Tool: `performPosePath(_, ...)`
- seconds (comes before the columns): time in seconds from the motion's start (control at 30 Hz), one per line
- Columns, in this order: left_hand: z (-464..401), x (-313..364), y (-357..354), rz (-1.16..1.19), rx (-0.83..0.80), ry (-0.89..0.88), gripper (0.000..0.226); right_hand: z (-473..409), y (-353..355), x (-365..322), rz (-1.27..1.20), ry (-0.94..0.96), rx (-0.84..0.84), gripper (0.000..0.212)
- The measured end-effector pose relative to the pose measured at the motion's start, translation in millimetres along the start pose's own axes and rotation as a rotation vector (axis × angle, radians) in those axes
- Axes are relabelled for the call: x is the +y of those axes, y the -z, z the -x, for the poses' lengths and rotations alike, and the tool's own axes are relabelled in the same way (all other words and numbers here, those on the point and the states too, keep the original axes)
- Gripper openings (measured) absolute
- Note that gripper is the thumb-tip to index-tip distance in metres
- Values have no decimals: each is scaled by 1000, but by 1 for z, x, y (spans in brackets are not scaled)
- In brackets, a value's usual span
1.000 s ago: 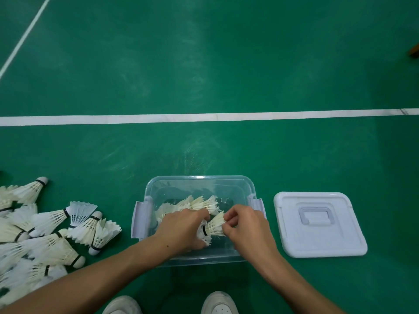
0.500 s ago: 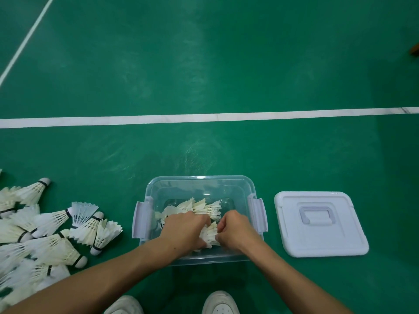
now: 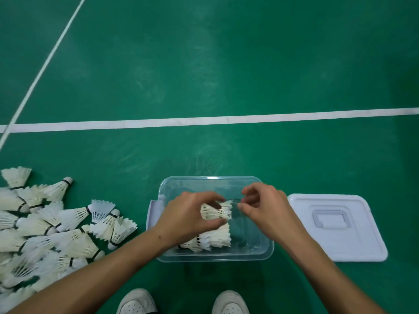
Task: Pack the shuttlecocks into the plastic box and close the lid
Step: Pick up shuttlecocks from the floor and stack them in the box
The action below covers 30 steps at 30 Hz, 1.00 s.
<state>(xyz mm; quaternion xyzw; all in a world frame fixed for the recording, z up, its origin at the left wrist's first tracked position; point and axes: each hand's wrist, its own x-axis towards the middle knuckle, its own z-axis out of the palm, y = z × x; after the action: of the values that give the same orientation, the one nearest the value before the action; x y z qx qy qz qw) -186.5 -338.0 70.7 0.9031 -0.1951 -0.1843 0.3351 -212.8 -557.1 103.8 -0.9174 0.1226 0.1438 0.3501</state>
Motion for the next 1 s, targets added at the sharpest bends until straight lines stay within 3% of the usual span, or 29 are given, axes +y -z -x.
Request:
performPosePath(0.13, 12, -8, 47, 280, 246, 35, 49, -12, -6, -32, -42, 127, 33, 33)
performPosePath(0.47, 110, -112, 126, 232, 443, 190, 59, -24, -100, -158, 93, 499, -93, 46)
performPosePath(0.73, 186, -205, 144, 183, 456, 328, 67, -25, -191, -224, 245, 586, -242, 51)
performPosePath(1.0, 172, -259, 140, -57, 372, 316, 67, -29, -246, -210, 452, 535, -315, 57)
